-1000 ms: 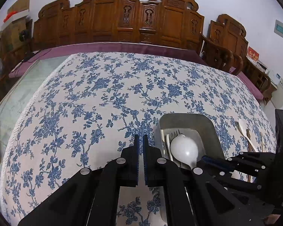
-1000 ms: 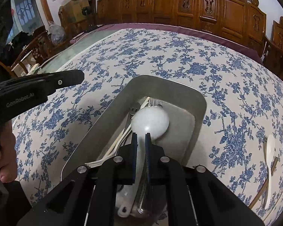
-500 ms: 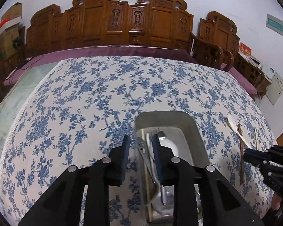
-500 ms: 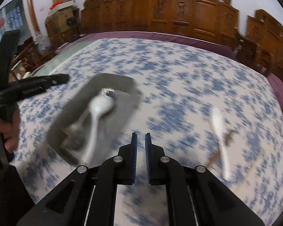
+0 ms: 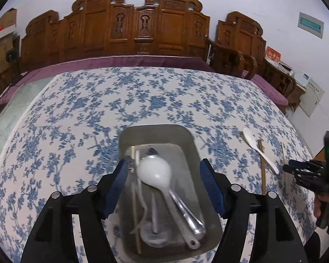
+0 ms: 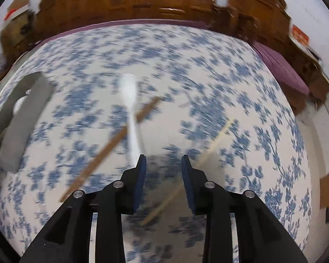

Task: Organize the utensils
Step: 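Grasp a light bamboo chopstick from the table with the right tool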

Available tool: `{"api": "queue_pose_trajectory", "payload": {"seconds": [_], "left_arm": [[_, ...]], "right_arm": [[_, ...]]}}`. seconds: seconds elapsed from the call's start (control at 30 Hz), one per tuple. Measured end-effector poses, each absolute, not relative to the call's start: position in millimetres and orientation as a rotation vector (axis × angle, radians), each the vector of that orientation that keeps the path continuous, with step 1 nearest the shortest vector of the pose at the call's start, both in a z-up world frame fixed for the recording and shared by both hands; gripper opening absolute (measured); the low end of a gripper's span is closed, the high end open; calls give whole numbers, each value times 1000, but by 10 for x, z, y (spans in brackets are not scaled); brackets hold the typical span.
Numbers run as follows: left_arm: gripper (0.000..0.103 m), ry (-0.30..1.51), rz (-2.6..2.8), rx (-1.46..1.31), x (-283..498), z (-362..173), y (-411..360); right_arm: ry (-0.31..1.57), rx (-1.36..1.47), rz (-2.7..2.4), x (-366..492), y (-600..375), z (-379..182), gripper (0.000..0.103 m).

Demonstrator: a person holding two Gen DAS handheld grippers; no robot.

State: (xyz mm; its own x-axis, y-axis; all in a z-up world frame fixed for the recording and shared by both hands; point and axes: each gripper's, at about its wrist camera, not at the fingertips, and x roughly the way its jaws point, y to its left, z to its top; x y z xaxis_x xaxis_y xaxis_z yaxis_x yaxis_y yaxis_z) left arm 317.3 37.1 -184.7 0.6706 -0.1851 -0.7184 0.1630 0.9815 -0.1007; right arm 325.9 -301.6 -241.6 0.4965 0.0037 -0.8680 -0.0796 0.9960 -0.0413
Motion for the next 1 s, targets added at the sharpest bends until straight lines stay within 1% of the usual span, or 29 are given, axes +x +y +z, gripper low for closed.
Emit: {"api": "queue_pose_trajectory", "payload": {"seconds": [0.27, 0.43, 0.47, 0.5, 0.53, 0.57, 0.7, 0.73, 1.0], "left_arm": [[66, 798, -236, 1, 3011, -1813, 79], [66, 797, -250, 27, 2892, -1785, -128], [66, 798, -252, 34, 2882, -1785, -166], [66, 801, -257, 46, 2862, -1788, -232], [66, 804, -262, 58, 2845, -1793, -301], [66, 811, -269, 67, 2833, -1802, -376], [66, 836, -302, 92, 2787, -1849, -664], [66, 841, -309, 97, 2778, -1862, -725], [66, 928, -357, 67, 2904, -2037, -1318]], "right_arm": [[1098, -34, -23, 3405, -3307, -2605, 35], [1102, -18, -10, 3396, -3370, -2628, 35], [1104, -14, -7, 3386, -3385, -2624, 33], [1106, -11, -1, 3356, -3419, -2622, 26], [1107, -14, 1, 3331, -3436, -2614, 16], [1110, -17, 4, 3308, -3458, -2611, 13], [1123, -7, 31, 3182, -3590, -2601, 9], [1124, -3, 37, 3162, -3610, -2601, 6], [1081, 6, 104, 2909, -3708, -2490, 6]]}}
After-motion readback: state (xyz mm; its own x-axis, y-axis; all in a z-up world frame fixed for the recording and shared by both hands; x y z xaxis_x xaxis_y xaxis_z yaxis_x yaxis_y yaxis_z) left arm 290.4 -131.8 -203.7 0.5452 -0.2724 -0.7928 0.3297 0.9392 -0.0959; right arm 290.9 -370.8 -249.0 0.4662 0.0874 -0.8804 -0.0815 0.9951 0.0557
